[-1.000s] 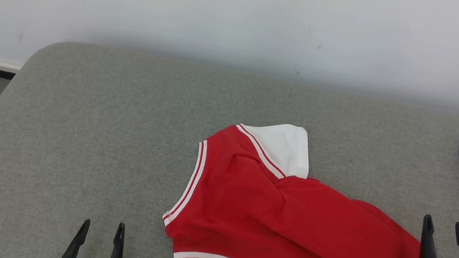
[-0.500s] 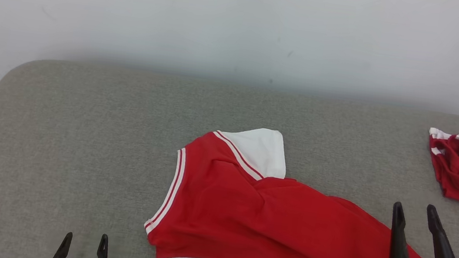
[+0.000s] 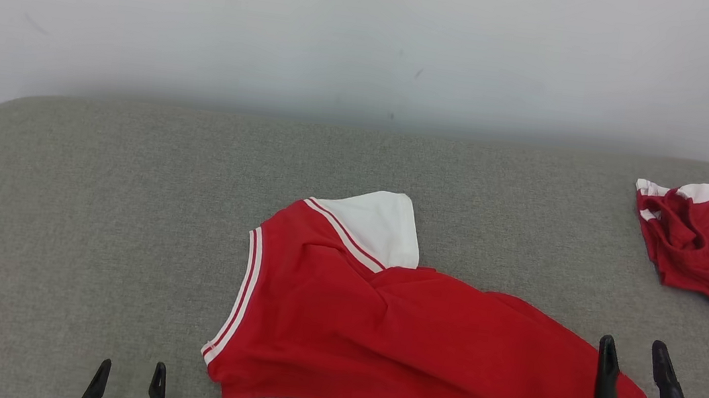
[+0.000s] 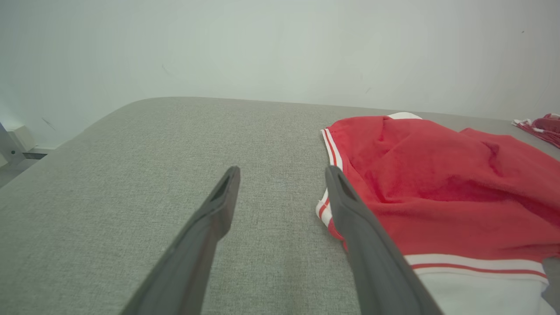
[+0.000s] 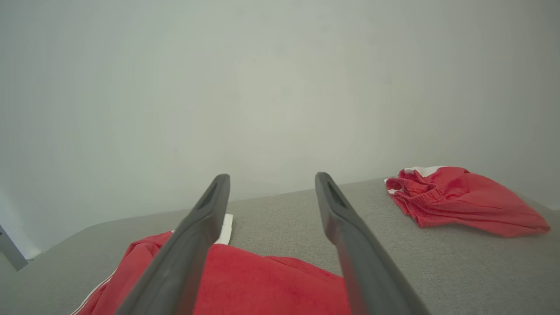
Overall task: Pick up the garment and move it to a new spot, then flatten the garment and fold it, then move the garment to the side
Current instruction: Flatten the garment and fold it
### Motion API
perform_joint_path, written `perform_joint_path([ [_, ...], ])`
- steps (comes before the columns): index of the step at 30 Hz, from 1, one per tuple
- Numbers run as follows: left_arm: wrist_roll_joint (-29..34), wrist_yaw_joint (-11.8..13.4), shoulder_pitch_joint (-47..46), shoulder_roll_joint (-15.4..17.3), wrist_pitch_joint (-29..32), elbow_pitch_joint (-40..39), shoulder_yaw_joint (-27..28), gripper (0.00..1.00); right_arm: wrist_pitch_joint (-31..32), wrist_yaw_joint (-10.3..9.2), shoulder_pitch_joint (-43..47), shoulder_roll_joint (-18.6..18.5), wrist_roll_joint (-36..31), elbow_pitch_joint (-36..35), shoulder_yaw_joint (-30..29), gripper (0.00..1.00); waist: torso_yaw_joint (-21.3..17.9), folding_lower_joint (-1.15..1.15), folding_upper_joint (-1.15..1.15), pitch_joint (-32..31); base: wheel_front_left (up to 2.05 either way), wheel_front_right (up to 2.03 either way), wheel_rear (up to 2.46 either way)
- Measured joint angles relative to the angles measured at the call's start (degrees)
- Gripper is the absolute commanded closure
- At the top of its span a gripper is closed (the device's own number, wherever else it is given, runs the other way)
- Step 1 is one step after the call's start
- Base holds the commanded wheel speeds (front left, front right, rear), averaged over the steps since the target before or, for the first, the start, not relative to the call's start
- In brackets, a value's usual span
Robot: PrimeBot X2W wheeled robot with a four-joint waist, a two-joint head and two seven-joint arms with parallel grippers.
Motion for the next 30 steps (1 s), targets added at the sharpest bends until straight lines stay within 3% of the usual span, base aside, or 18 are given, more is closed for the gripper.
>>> perform_joint_path([
  [13,-1.52,-2.13,-1.67,-0.10,0.25,10.26,-7.34,0.00,-0.01,0.00,-1.26,0.89,0.42,1.91,1.90,0.00,-2.64,0.00,0.00,1.18,0.00,0.00,0.00],
  [28,-7.10,-2.54,-10.20,-0.42,-0.01,26.51,-9.50,0.00,0.00,0.00,-2.39,1.03,0.45,3.39,2.36,0.00,-5.95,0.00,0.00,2.45,0.00,0.00,0.00],
  [29,-7.15,-2.55,-10.66,-0.43,-0.01,27.05,-9.57,0.30,-0.01,0.00,-2.43,1.02,0.45,3.36,2.31,0.00,-6.09,0.00,0.00,2.56,0.00,0.00,0.00],
  [30,-7.64,-2.55,-11.22,-0.44,-0.01,27.48,-9.67,0.72,0.00,0.00,-2.49,1.02,0.45,3.28,2.23,0.00,-6.18,0.00,0.00,2.70,0.00,0.00,0.00],
])
